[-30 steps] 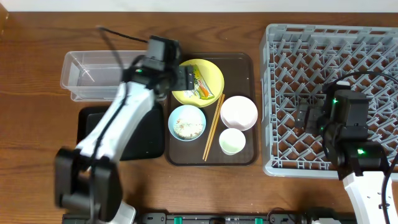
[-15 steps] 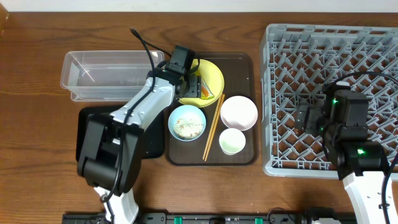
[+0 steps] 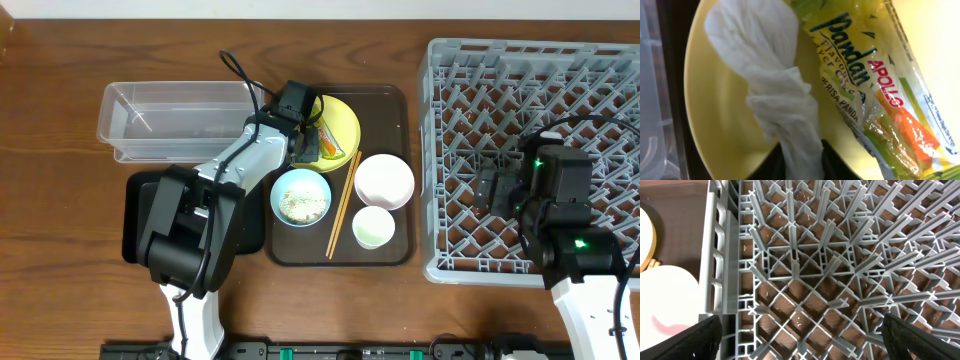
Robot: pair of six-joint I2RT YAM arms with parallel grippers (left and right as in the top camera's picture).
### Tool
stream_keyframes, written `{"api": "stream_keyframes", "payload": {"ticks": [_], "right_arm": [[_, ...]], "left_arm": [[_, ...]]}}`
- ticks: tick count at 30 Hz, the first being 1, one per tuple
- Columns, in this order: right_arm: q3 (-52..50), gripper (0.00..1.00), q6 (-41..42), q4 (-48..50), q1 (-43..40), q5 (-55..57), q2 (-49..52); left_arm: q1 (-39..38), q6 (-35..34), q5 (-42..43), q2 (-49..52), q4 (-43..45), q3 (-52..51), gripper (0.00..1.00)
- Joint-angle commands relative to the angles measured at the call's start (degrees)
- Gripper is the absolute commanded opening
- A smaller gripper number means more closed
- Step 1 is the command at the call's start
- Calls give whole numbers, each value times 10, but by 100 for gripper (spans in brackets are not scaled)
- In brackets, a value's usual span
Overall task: Sort waste into correct bins and load items into the dishwasher rack
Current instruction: 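Reach the left gripper to the yellow plate and grasp the white tissue, then carry the tissue with the left gripper into the clear bin and release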
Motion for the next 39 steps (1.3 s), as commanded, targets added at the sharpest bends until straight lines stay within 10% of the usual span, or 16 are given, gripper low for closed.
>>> {"api": "stream_keyframes", "payload": {"ticks": [1,11,22,27,39], "right_arm": [[13,99,-2,-2,4,-2,-1],[13,99,-2,-1,4,-2,-1],[13,99,-2,-2,4,-2,-1],[13,99,-2,-2,4,-2,-1],[13,99,-2,-1,4,-2,-1]], "left_arm": [[1,1,-7,-30,-1,5,14],[31,-13,-9,-176,2,5,14],[159,-270,-15,-166,-30,3,11],[161,-271,-5,-164,-30,3,55],[64,-155,40,-148,4,3,57]]}}
